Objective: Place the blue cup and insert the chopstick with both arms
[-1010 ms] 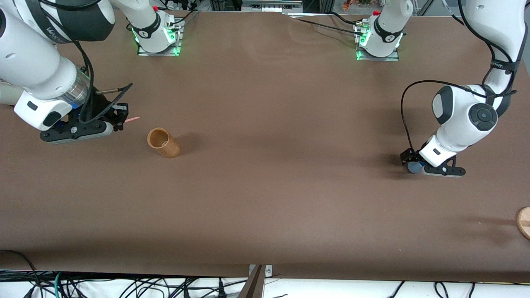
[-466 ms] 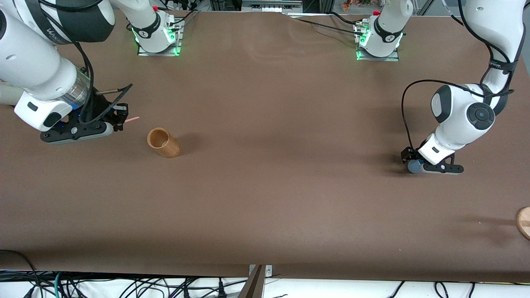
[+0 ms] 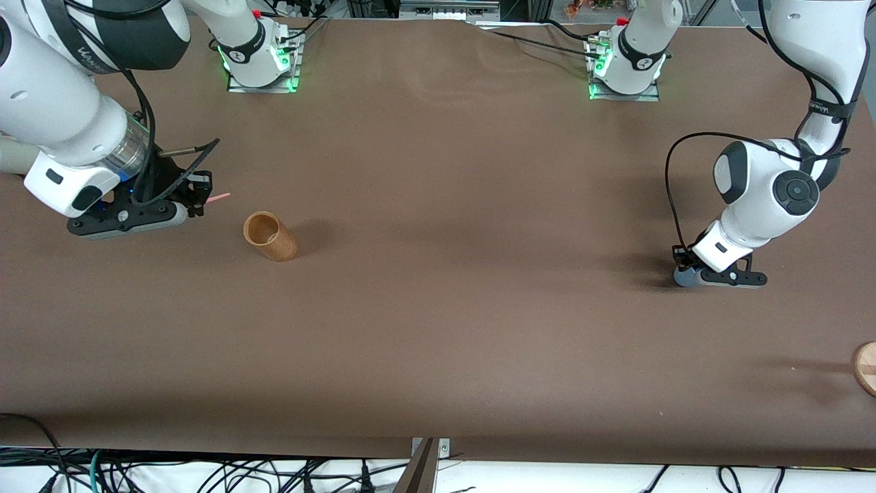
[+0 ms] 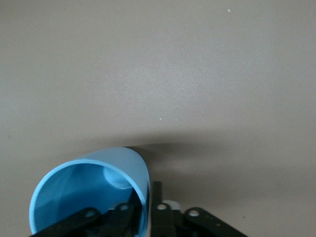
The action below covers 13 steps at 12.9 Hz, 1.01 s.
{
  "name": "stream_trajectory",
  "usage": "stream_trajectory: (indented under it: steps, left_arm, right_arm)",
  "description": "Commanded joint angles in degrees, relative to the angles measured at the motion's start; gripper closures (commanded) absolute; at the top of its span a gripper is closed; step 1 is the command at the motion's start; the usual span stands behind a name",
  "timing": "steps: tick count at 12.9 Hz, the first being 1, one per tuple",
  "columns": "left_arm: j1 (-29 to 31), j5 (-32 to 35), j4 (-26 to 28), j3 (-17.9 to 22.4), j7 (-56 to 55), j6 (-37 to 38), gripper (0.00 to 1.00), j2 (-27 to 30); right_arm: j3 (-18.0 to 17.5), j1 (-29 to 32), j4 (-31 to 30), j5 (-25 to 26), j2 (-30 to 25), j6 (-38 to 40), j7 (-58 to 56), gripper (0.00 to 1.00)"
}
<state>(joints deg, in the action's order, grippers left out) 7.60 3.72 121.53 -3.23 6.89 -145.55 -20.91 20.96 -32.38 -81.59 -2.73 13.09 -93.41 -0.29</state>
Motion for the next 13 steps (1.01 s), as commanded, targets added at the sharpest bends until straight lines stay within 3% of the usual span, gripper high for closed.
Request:
stream_trajectory:
  steps: [1, 5, 7, 11, 13]
  left_arm:
    - [0.8, 1.1, -0.5, -0.3, 3.2, 0.2, 1.0, 0.1]
    - [0.2, -2.5, -7.0, -1.1, 2.3, 7.6, 1.0, 0.5]
    - [-0.1, -5.7, -10.4, -4.6, 0.7, 10.5, 1.0, 0.4]
    - [-4.9, -4.9, -15.3, -11.5, -18.5, 15.4, 1.0, -0.8]
    - [-10.1, -4.9, -19.6, -12.3, -25.4, 18.3, 1.0, -2.9]
  right_arm:
    - [-0.1, 0.1, 0.9, -0.2, 0.2, 1.0, -0.8, 1.0]
    - [-0.1, 0.2, 0.9, -0.2, 0.2, 1.0, -0.9, 1.0]
    - [-0.1, 0.2, 0.7, -0.2, 0.2, 1.0, -0.9, 1.0]
    - [-0.1, 0.1, 0.6, -0.2, 0.2, 1.0, -0.7, 1.0]
    - [-0.1, 0.1, 0.6, -0.2, 0.2, 1.0, -0.6, 1.0]
